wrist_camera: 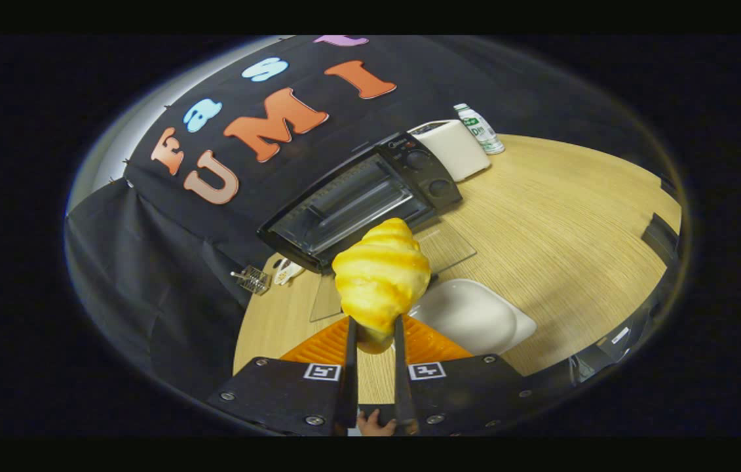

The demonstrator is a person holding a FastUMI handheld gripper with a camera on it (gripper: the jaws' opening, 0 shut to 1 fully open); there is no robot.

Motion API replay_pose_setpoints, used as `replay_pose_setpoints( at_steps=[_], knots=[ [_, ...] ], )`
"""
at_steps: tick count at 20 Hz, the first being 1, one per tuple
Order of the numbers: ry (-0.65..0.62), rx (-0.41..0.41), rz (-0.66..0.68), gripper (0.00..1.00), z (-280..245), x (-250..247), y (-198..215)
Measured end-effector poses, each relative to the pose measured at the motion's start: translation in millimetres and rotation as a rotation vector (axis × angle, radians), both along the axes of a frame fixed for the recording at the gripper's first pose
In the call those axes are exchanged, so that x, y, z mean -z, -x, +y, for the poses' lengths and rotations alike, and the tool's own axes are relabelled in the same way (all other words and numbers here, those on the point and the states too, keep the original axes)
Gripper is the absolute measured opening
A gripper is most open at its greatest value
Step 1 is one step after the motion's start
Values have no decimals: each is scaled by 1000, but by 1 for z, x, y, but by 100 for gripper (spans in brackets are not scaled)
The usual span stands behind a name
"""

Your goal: Open the toaster oven, put the food inside, and close the toaster oven door.

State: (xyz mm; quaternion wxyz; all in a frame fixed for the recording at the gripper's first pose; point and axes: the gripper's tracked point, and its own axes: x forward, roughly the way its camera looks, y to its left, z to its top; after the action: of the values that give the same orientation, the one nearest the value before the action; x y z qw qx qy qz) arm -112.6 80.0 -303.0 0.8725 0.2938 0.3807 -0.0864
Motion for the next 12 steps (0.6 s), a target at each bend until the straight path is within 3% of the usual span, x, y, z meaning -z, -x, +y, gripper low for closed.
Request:
replay_pose_setpoints(
  at_steps=[5,12],
  knots=[
    [-100,7,-81,23,0,-3,-60],
    [-210,-2,-78,23,15,19,-135]
  ],
)
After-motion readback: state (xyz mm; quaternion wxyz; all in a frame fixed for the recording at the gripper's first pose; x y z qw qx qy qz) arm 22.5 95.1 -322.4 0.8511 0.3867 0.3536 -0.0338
